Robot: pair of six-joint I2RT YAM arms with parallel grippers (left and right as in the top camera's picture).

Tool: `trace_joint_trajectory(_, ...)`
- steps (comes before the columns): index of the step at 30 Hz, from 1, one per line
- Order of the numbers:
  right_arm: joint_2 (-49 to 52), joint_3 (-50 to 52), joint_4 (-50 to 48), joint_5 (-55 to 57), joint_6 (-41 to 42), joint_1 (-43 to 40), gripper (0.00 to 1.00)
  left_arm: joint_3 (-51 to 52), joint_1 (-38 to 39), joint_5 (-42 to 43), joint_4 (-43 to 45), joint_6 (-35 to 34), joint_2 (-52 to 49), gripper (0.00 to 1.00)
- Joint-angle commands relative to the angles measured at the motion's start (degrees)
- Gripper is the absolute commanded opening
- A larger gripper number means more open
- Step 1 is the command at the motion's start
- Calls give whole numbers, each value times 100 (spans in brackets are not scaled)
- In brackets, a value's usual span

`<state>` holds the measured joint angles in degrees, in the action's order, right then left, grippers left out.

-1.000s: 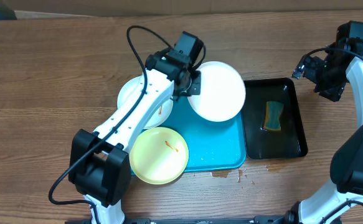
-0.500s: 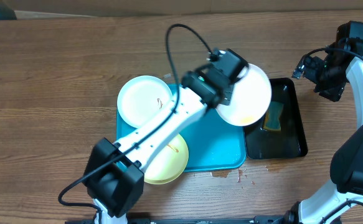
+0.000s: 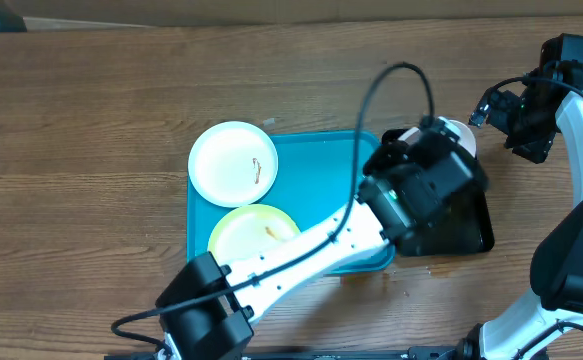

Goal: Clean dirty plates on tray and stack at the side
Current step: 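Lift the white plate with the left gripper and place it left of the tray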

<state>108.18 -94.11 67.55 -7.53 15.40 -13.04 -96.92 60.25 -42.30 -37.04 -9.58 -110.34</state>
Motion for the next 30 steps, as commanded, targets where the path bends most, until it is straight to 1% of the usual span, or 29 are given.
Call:
trace_joint_trajectory(1,-70,-39,-17,-48,31,11,100,-203,234,-1161,101,391,138,4)
trace_joint_trajectory(5,-70,-39,-15,-48,31,11,100,-203,437,-1641,289,608,138,4)
trace_joint_trajectory(13,-70,-39,-15,-48,31,11,100,-203,887,-2573,671,1274,138,4)
trace_joint_trajectory(16,-70,-39,-17,-48,31,11,100,-203,907,-2732,669,1283,138,4)
trace_joint_trajectory(21,-70,-39,-15,-48,31,11,100,-203,907,-2745,669,1281,138,4)
trace_joint_trajectory(26,-70,-39,-15,-48,31,11,100,-203,916,-2997,732,1276,138,4)
trace_joint_trajectory(30,-70,-39,-17,-48,31,11,100,-201,916,-2977,638,992,138,4)
